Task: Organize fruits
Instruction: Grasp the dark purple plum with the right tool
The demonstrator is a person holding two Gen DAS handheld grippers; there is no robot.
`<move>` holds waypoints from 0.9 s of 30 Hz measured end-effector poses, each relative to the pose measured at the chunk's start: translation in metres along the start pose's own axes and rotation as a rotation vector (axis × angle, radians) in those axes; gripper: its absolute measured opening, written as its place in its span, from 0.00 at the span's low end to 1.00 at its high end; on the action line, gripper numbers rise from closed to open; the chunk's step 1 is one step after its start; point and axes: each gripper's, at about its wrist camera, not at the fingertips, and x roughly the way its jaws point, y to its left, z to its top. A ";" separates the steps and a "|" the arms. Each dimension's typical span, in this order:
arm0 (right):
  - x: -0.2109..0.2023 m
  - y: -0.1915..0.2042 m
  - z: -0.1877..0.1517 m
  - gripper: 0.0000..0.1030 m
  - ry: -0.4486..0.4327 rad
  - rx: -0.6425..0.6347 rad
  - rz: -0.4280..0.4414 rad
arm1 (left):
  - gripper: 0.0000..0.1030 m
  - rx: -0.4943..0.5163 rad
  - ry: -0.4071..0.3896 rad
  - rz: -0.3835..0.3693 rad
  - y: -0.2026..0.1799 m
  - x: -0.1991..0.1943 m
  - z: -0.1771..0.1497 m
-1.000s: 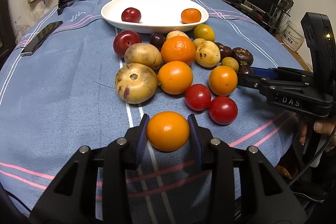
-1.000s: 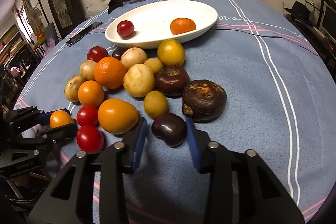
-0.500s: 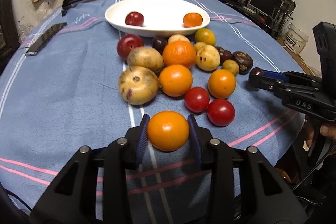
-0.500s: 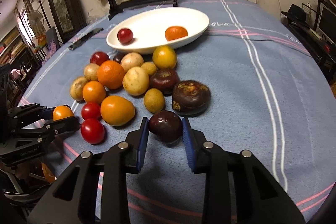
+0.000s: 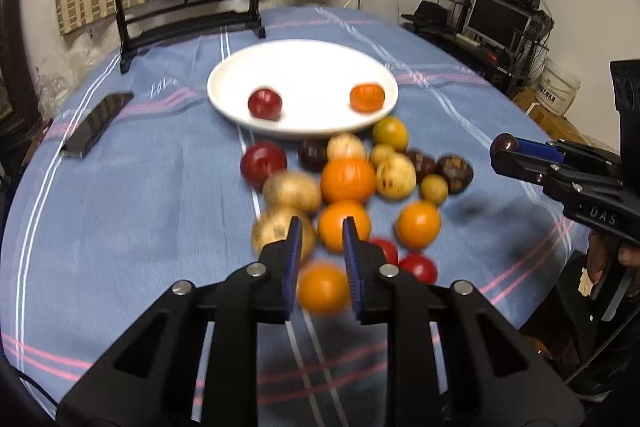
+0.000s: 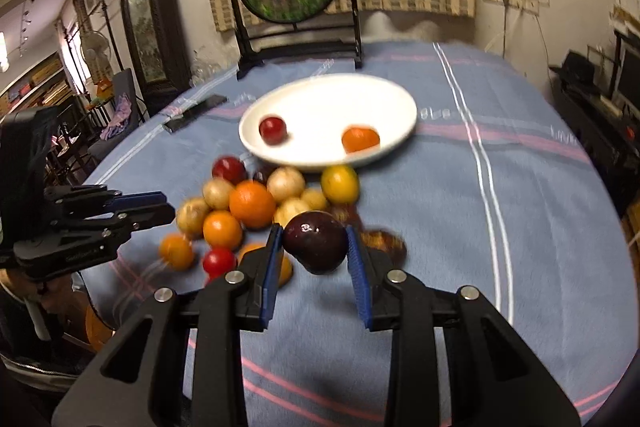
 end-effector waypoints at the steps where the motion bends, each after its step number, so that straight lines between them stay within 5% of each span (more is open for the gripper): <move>1: 0.000 0.001 0.005 0.31 -0.008 -0.007 0.000 | 0.21 0.005 -0.011 -0.003 0.001 0.001 0.008; 7: 0.014 -0.002 0.019 0.31 -0.015 -0.008 0.010 | 0.21 -0.031 0.022 0.011 0.010 0.019 0.005; 11: 0.030 -0.007 0.012 0.31 0.032 0.013 0.025 | 0.52 -0.074 0.043 -0.011 0.020 0.015 -0.010; 19: 0.033 0.000 0.004 0.31 0.051 0.015 0.045 | 0.52 -0.061 0.102 -0.064 0.005 0.020 -0.026; 23: 0.025 0.000 0.001 0.31 0.043 0.013 0.043 | 0.39 -0.054 0.147 -0.079 0.000 0.025 -0.035; 27: 0.023 -0.003 -0.004 0.31 0.046 0.021 0.044 | 0.39 -0.050 0.177 -0.087 -0.003 0.033 -0.041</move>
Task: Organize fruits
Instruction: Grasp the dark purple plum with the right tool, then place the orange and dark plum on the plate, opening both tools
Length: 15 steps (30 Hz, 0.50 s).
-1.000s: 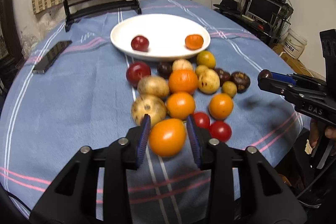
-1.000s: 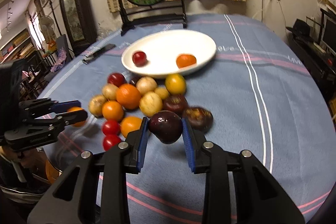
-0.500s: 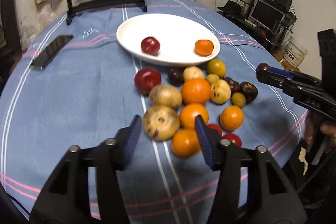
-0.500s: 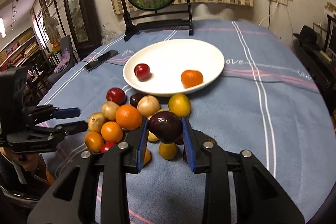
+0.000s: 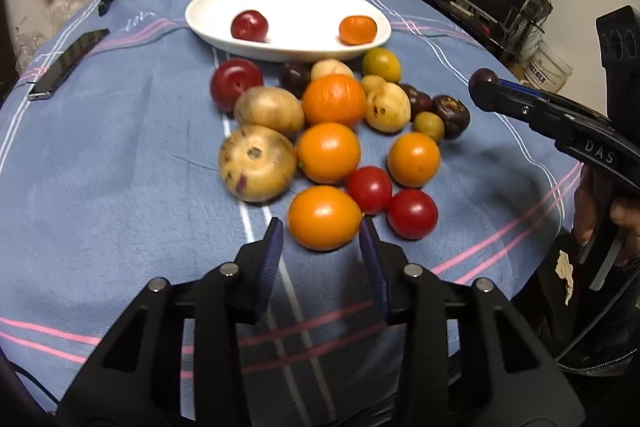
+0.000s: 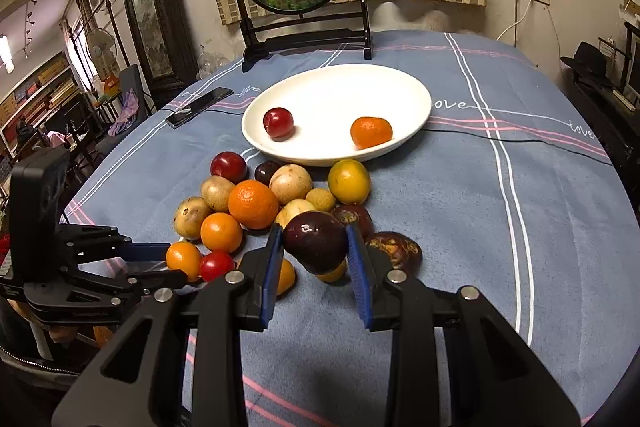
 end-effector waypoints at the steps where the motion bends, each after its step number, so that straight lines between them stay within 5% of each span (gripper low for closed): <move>1: 0.000 0.000 -0.002 0.31 0.002 0.002 0.001 | 0.39 0.000 0.005 0.002 -0.002 0.003 0.000; 15: -0.003 -0.006 -0.010 0.31 0.011 0.021 0.018 | 0.39 0.061 -0.046 0.065 -0.012 -0.004 0.004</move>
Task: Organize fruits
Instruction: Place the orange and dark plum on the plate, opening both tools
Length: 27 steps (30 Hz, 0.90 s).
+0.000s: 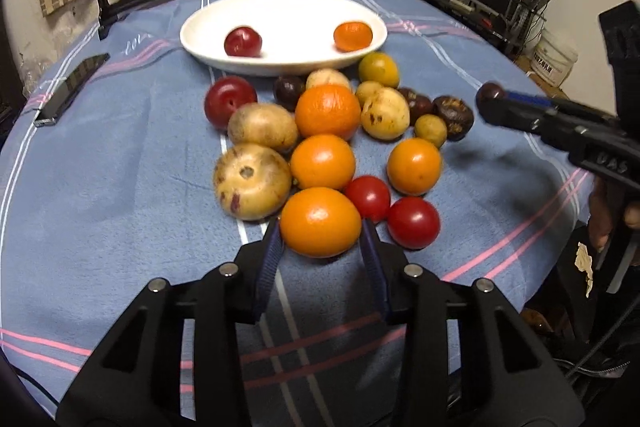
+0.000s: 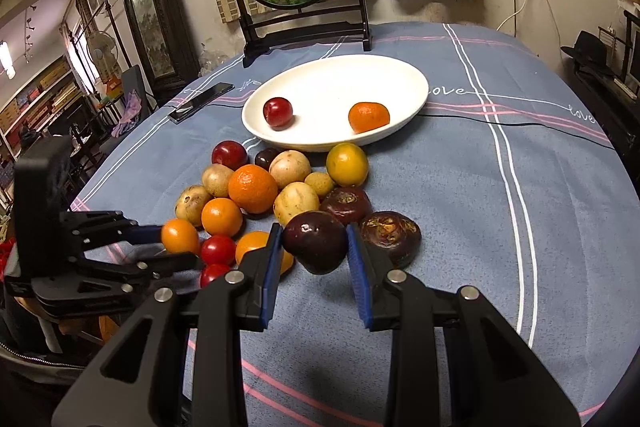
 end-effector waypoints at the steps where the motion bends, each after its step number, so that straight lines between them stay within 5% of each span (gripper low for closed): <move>1: 0.000 0.000 0.000 0.31 0.000 -0.001 0.001 | 0.39 -0.001 -0.011 0.003 0.001 -0.004 0.002; 12: 0.006 0.007 0.038 0.31 -0.049 -0.060 -0.007 | 0.39 0.041 -0.118 0.053 0.011 -0.020 0.065; 27: 0.108 0.011 0.108 0.31 0.063 -0.116 -0.064 | 0.40 -0.073 -0.102 0.145 0.066 0.054 0.153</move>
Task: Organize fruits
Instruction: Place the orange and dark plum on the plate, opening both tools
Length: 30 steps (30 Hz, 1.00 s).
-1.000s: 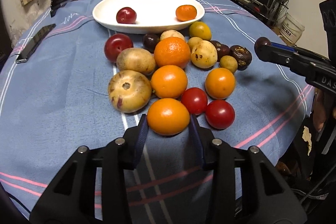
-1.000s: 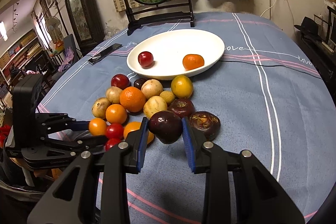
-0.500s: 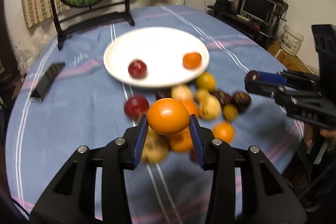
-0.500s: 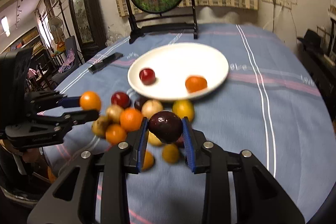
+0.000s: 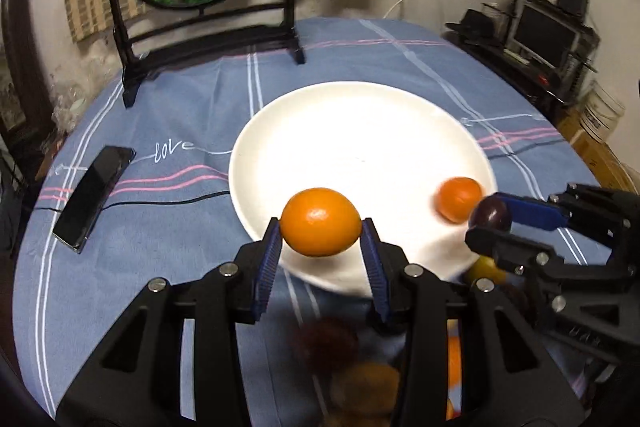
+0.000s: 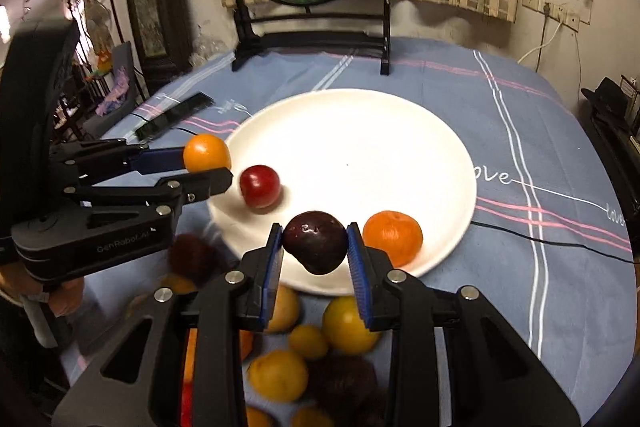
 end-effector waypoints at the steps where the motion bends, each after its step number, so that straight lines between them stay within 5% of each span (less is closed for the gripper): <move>1: 0.005 -0.001 0.002 0.31 0.010 -0.001 -0.004 | 0.40 -0.014 0.008 -0.005 0.003 0.006 0.003; 5: 0.030 -0.003 0.005 0.35 0.064 0.001 -0.028 | 0.40 -0.059 0.023 0.003 0.013 0.026 0.009; 8: 0.034 -0.005 0.003 0.42 0.063 0.009 -0.013 | 0.62 -0.096 0.005 0.025 0.021 0.032 0.010; 19: 0.014 -0.013 -0.004 0.42 -0.024 0.057 0.063 | 0.72 -0.138 -0.072 0.069 0.029 0.023 0.001; 21: 0.008 -0.017 -0.004 0.62 -0.051 0.077 0.070 | 0.73 -0.117 -0.073 0.077 0.025 0.023 -0.001; 30: -0.006 -0.032 -0.018 0.66 -0.124 0.142 0.112 | 0.81 -0.153 -0.099 0.127 0.036 -0.006 -0.011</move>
